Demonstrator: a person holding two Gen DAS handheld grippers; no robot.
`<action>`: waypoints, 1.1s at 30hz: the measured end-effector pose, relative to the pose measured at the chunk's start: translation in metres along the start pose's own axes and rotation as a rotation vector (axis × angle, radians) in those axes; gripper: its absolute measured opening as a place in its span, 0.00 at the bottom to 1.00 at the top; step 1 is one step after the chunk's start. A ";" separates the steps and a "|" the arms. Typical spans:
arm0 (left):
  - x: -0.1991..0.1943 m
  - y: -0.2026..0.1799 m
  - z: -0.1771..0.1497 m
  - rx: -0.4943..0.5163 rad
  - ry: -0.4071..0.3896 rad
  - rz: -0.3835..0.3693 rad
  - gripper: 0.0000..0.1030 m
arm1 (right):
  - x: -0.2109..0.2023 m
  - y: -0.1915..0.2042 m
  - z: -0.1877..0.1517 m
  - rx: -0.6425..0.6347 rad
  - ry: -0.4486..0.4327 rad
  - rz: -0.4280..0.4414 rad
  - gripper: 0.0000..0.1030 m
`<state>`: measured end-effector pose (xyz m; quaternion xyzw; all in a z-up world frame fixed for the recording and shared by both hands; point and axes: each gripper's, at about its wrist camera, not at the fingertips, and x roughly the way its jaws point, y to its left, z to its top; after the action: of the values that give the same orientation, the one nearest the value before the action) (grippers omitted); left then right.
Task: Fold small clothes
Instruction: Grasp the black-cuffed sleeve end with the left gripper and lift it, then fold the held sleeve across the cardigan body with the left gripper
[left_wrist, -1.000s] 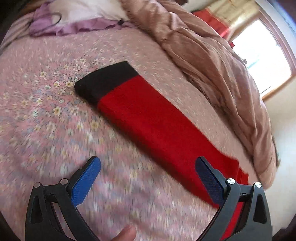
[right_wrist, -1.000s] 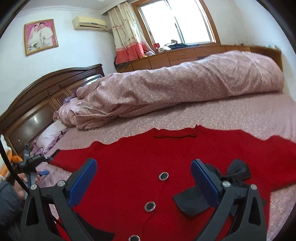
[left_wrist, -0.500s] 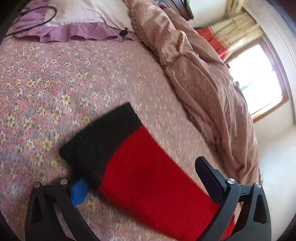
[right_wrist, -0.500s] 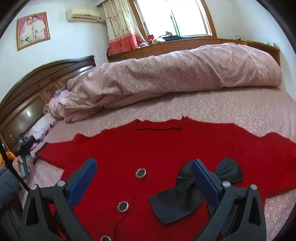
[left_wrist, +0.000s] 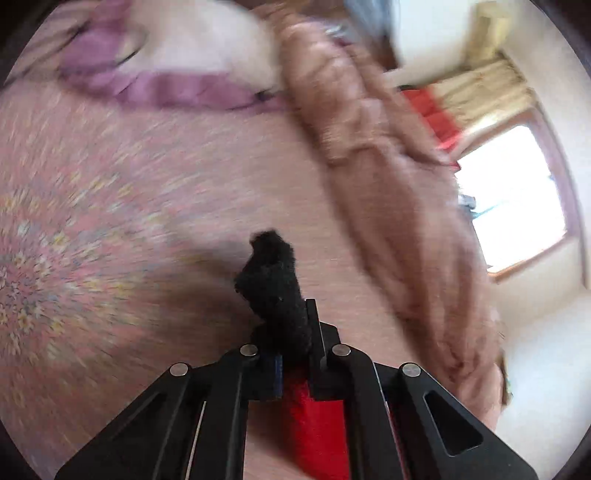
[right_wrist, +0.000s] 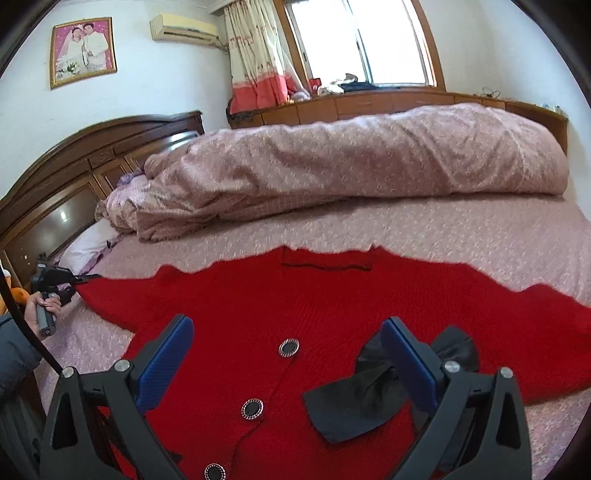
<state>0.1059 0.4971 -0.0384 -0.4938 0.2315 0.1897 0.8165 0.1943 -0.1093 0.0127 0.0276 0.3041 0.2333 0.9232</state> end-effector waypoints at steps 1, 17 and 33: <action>-0.010 -0.024 -0.003 0.047 -0.020 -0.042 0.02 | -0.005 -0.002 0.003 0.002 -0.017 -0.004 1.00; -0.019 -0.323 -0.226 0.559 0.058 -0.410 0.02 | -0.091 -0.091 0.011 0.113 -0.143 -0.125 1.00; 0.047 -0.384 -0.478 0.790 0.296 -0.390 0.02 | -0.177 -0.214 -0.041 0.308 -0.133 -0.284 1.00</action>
<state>0.2599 -0.0951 0.0173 -0.2012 0.3030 -0.1427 0.9205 0.1347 -0.3820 0.0354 0.1404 0.2752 0.0494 0.9498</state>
